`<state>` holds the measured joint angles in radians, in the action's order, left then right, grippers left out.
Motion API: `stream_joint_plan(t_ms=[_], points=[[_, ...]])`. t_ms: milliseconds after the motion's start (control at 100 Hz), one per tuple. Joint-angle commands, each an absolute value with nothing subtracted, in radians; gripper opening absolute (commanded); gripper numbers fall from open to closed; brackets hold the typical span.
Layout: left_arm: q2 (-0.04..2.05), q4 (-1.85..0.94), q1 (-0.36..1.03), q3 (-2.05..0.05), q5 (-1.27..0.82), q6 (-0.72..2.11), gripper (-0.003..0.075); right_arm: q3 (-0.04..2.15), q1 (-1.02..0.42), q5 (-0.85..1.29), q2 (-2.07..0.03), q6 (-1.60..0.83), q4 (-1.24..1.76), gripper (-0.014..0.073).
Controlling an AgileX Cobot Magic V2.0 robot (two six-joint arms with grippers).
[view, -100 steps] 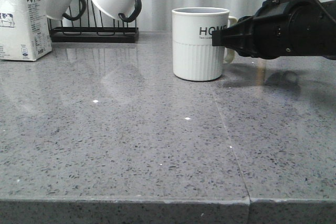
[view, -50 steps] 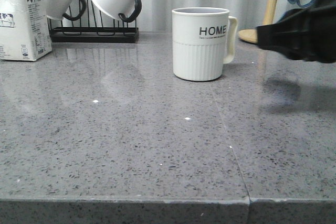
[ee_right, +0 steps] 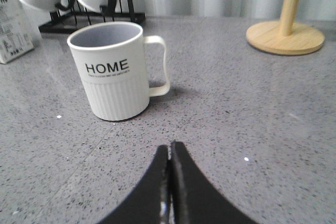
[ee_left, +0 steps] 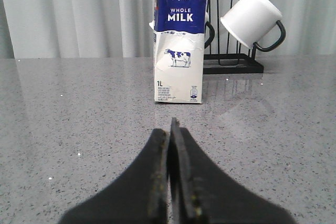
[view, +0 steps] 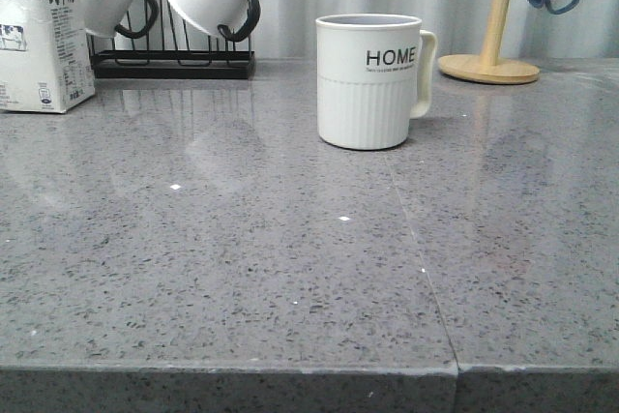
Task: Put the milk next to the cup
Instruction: 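Open the right gripper and withdraw it from the mug handle, then reach the left gripper to the Pascual milk carton and close around it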
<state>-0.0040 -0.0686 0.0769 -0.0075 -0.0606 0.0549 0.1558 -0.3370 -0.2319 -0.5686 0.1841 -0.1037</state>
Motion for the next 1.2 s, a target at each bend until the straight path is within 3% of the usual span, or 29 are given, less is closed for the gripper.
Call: stream_joint_plan(t_ms=[0,260,440,810,860,930,1100,1190], points=[[-0.034,-0.071,0.075,0.051,0.027,0.052,-0.002,0.173,-0.336,-0.181,-0.461,0.189,-0.111,-0.0067],[-0.034,-0.081,0.075,0.008,0.073,0.052,-0.002,0.173,-0.336,0.071,-0.215,0.189,-0.109,-0.0067],[0.024,-0.089,0.075,-0.174,-0.087,0.052,-0.002,0.173,-0.336,0.082,-0.202,0.189,-0.109,-0.0067],[0.441,-0.042,0.075,-0.573,-0.272,0.052,-0.0009,0.173,-0.336,0.081,-0.202,0.189,-0.109,-0.0067],[0.504,-0.042,0.075,-0.607,-0.265,0.052,0.0038,0.173,-0.336,0.081,-0.202,0.189,-0.109,-0.0067],[0.591,-0.044,0.075,-0.648,-0.249,0.052,0.0176,0.173,-0.336,0.081,-0.202,0.189,-0.109,-0.0067],[0.778,-0.045,0.075,-0.677,-0.099,0.052,0.0716,0.173,-0.336,0.081,-0.202,0.189,-0.109,-0.0067],[0.853,-0.048,0.075,-0.679,0.022,0.05,0.0665,0.173,-0.336,0.081,-0.202,0.189,-0.109,-0.0067]])
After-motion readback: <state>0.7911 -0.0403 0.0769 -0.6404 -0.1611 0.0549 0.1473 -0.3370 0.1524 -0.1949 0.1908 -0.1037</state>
